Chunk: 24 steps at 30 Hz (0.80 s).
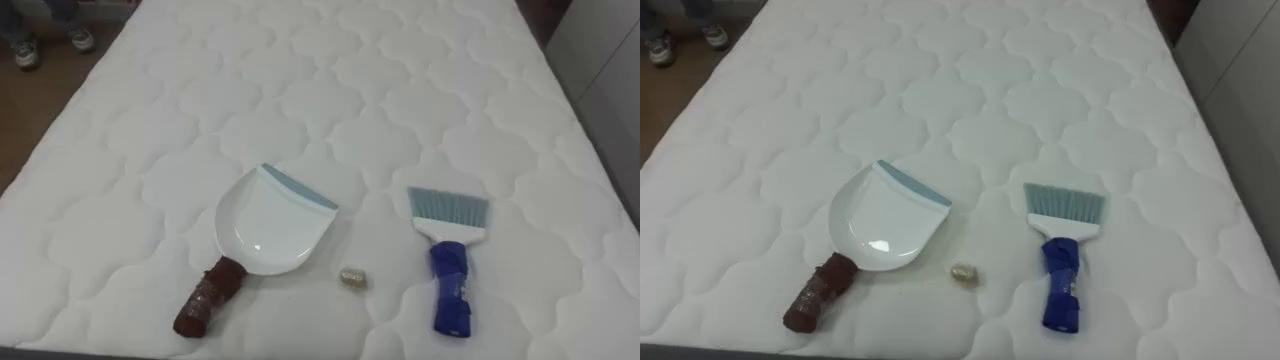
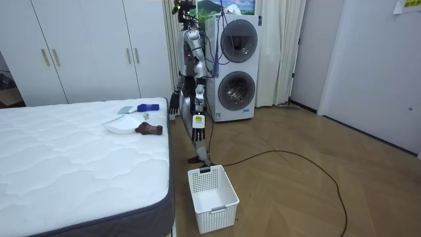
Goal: Clean bed
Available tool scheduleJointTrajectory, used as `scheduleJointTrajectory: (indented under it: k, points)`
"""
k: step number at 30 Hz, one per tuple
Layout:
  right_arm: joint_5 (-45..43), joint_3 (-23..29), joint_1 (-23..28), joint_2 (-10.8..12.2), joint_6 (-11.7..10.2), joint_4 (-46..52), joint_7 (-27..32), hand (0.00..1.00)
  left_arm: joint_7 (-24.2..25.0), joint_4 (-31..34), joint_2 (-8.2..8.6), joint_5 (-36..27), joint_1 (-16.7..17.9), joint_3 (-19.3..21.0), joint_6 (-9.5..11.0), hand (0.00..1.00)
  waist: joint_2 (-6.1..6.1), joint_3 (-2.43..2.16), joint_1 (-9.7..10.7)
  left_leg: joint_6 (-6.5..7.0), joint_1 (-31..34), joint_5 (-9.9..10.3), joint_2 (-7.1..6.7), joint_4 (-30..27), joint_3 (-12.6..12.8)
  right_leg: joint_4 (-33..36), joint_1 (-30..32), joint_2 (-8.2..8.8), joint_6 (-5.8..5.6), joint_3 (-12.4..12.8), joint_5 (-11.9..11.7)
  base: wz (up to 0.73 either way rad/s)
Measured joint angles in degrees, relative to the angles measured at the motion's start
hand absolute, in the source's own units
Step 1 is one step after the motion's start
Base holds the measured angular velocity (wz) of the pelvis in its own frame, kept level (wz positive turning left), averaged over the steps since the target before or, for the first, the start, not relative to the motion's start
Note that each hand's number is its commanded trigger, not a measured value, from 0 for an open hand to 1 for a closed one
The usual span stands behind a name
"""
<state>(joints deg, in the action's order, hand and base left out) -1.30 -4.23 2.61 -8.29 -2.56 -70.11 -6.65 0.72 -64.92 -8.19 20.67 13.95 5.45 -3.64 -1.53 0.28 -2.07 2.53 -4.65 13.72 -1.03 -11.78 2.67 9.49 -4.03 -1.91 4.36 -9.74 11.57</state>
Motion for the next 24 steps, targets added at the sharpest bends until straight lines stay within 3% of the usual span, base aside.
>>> scheduleJointTrajectory:
  k: [12,20,24]
  points:
    - [0.5,-0.1,0.7,0.0,-1.2,-0.3,2.9,0.00,0.8,0.3,-0.18,0.2,-1.0,-1.2,0.2,0.00,-0.18,-0.12,0.2,0.00,0.0,0.0,0.03,0.0,0.2,0.2,-0.2,-0.02,0.03,-0.1,0.0,0.00]
    - [0.5,-0.1,0.3,-0.1,-1.7,-2.3,4.6,0.00,-2.8,1.2,-0.33,0.2,-2.1,-1.1,0.5,0.00,-0.14,-0.07,0.2,0.00,-0.2,0.0,0.00,0.0,0.1,-0.8,-1.0,-0.08,0.08,-0.6,-0.1,0.03]
    - [0.5,0.0,-0.4,-0.1,-2.2,-3.4,4.9,0.00,-5.2,5.1,-0.31,0.1,-2.3,-0.9,2.5,0.00,-0.61,0.22,0.2,0.00,0.2,0.0,-0.01,0.0,0.2,-0.9,-0.8,-0.08,0.08,-0.8,-0.1,0.03]
